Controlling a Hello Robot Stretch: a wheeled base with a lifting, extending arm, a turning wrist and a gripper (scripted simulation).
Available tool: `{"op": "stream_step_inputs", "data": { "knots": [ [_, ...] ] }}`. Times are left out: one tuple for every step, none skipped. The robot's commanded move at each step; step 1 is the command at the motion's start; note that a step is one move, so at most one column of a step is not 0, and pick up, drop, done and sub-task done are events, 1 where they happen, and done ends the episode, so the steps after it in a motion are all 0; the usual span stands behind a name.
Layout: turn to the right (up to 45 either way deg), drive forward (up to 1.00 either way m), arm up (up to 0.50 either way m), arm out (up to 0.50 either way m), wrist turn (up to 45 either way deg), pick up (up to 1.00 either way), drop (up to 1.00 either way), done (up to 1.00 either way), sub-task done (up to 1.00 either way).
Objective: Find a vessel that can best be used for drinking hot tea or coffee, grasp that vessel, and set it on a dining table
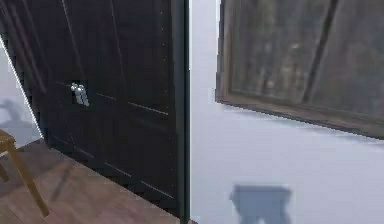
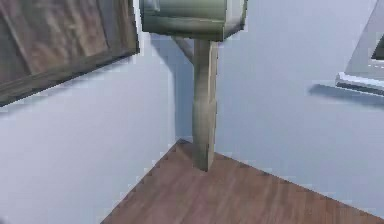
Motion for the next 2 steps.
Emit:
{"op": "stream_step_inputs", "data": {
  "knots": [
    [-45.0,0.0,0.0,0.0,0.0,0.0,0.0,0.0,0.0],
    [-45.0,0.0,0.0,0.0,0.0,0.0,0.0,0.0,0.0]
  ]
}}
